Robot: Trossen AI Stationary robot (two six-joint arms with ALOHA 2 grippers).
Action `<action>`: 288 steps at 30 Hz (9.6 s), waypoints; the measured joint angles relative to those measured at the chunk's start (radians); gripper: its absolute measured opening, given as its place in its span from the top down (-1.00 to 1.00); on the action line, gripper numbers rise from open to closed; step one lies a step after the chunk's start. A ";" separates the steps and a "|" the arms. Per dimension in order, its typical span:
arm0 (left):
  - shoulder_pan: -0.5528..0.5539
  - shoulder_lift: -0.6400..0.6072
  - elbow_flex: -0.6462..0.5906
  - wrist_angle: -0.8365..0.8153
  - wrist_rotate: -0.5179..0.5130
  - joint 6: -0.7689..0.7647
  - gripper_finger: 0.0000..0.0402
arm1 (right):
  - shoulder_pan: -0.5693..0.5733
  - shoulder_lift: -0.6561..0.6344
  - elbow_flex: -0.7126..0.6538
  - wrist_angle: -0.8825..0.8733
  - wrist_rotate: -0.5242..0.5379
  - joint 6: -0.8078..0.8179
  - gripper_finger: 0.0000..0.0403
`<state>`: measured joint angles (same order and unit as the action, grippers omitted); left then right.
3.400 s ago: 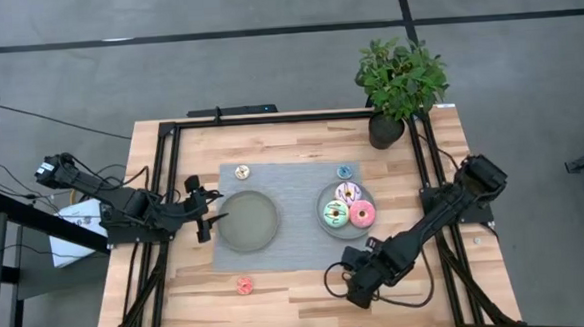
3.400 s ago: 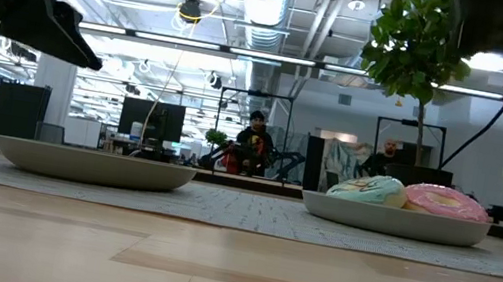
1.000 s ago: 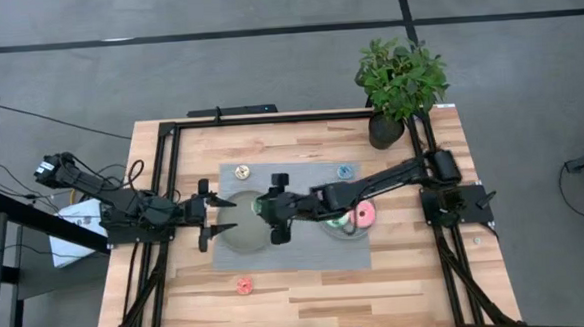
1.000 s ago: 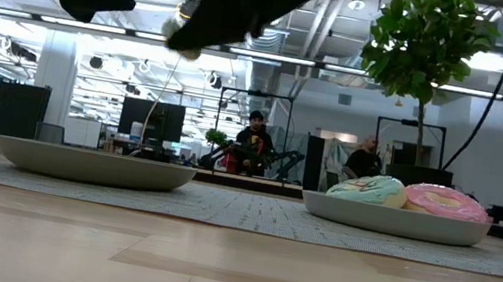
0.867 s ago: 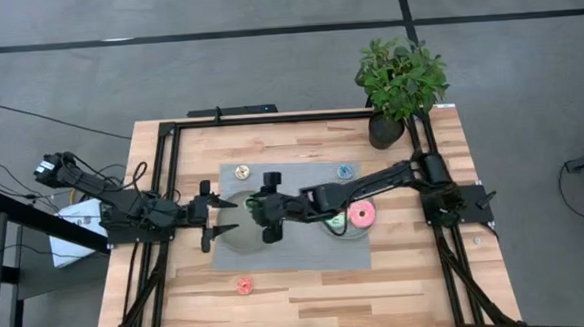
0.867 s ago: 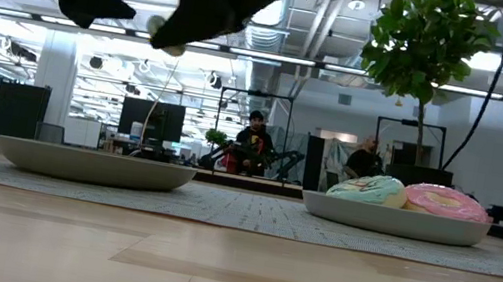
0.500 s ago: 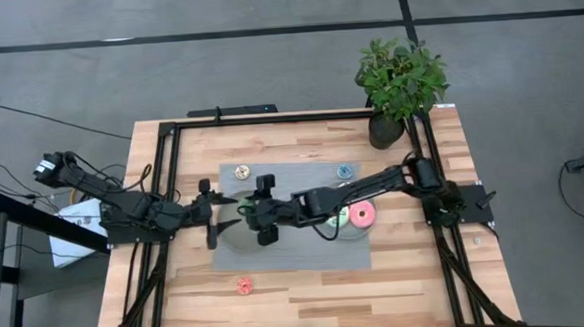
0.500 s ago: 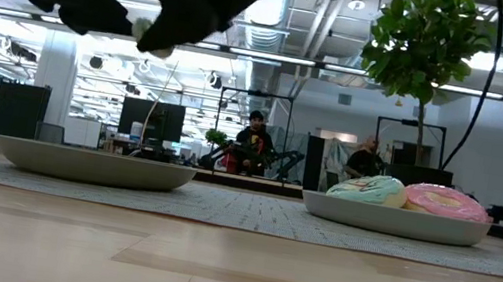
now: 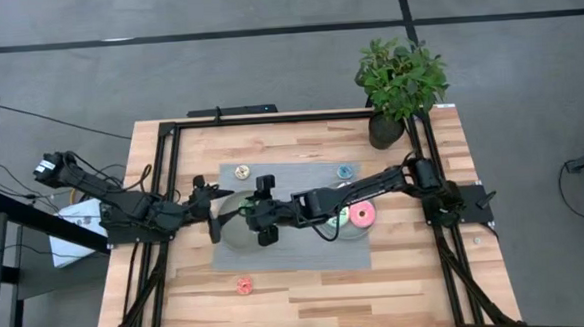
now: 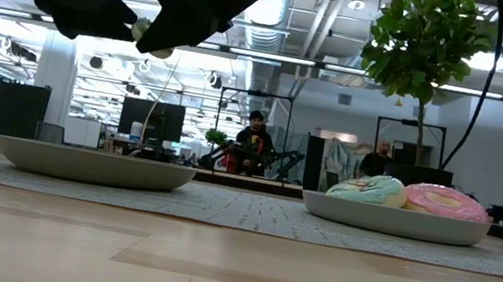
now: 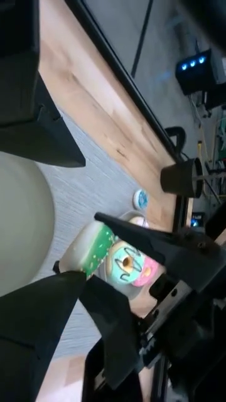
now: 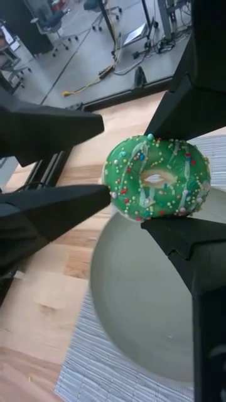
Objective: Pick & Place donuts
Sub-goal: Put the small green donut into the green plate, then put the small blue donut into the green plate
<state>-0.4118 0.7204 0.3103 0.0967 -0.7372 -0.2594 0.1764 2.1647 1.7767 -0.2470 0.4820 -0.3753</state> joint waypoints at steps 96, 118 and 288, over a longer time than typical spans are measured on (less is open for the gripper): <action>0.047 0.086 0.002 0.130 0.023 -0.572 0.41 | -0.002 0.000 -0.002 0.090 -0.008 -0.024 0.14; 0.047 0.086 0.002 0.124 0.034 -0.547 0.61 | -0.010 0.000 -0.002 0.088 -0.061 0.009 -0.17; 0.596 0.555 0.225 -0.420 0.130 -0.294 0.36 | -0.047 -0.001 -0.005 -0.469 -0.037 0.218 -0.52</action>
<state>0.1839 1.2751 0.5358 -0.3237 -0.6074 -0.5537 0.1291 2.1641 1.7716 -0.7165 0.4450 -0.1569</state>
